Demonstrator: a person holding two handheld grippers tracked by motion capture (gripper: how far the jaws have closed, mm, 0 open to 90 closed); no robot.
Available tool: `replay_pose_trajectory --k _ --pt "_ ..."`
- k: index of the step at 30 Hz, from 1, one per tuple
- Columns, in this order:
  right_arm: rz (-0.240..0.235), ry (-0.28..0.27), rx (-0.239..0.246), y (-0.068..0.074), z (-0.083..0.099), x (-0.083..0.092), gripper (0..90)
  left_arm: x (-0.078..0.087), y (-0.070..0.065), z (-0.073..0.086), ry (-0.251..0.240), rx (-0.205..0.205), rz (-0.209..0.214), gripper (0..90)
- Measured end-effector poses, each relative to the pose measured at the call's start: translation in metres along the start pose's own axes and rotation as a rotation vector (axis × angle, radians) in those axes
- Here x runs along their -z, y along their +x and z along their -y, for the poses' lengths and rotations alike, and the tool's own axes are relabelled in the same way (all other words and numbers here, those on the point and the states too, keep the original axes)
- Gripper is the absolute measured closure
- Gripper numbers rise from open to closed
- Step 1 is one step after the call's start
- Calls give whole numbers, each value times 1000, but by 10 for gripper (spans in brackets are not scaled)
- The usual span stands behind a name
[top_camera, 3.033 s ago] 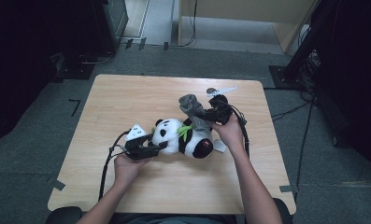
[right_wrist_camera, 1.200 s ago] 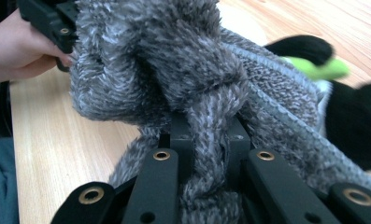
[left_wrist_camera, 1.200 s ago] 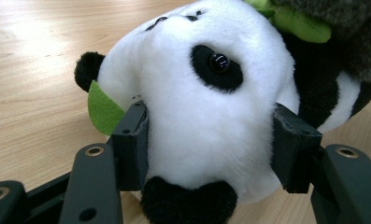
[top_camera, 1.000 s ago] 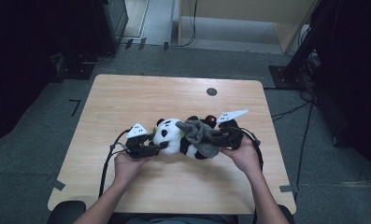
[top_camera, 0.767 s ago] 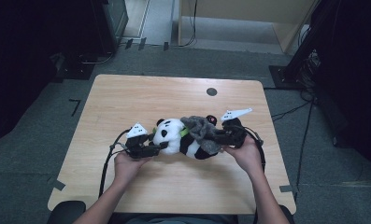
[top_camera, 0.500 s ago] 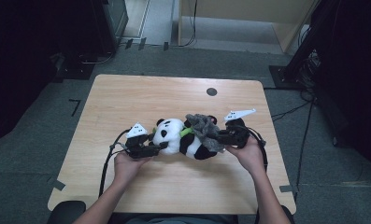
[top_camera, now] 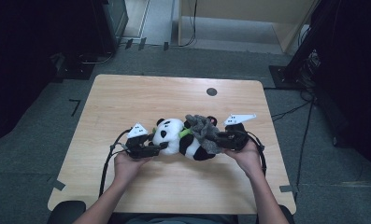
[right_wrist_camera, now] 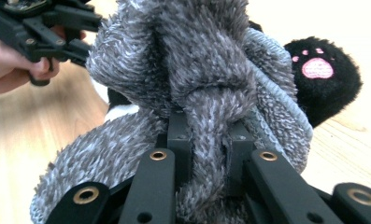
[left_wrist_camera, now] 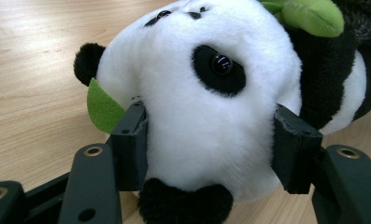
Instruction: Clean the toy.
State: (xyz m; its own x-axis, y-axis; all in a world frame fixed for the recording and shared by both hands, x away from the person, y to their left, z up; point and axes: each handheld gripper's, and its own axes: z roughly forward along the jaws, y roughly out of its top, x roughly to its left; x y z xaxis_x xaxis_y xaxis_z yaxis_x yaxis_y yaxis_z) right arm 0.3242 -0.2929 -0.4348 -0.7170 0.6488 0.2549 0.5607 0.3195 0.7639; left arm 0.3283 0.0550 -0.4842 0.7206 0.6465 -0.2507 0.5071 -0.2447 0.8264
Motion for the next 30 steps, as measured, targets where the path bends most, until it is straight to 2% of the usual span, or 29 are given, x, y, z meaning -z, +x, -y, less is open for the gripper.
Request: replay_pose_trajectory --k 2,3,4,6,10,13,17,18,21,23,26,30 --pt "-5 -2 -31 -1 1 0 774 0 -1 0 2 -7 -3 392" --pt "-22 13 -69 -3 1 -1 774 0 -1 0 3 -10 -5 392" --pt "-36 20 -87 -4 2 -1 775 0 -1 0 3 -12 -5 392" --pt "-48 16 -92 -8 3 0 774 0 -1 0 2 -8 -4 392" --pt "-1 35 -109 -15 6 4 791 0 1 -1 1 3 3 392" --pt "17 54 -89 -21 10 7 800 0 2 -1 2 14 3 393" --pt "76 68 -27 -22 12 9 800 0 4 -2 2 34 13 393" --pt "71 64 -32 -23 12 10 800 0 4 -2 3 34 13 393" --pt "78 45 -46 -23 9 16 789 0 4 -3 4 33 11 392" --pt "56 21 -66 -22 6 21 790 0 4 -3 4 32 10 393" --pt "55 -17 -44 -15 -3 29 782 0 5 -3 4 32 11 392" --pt "47 -79 7 1 -18 35 773 -1 4 -3 2 36 10 392"
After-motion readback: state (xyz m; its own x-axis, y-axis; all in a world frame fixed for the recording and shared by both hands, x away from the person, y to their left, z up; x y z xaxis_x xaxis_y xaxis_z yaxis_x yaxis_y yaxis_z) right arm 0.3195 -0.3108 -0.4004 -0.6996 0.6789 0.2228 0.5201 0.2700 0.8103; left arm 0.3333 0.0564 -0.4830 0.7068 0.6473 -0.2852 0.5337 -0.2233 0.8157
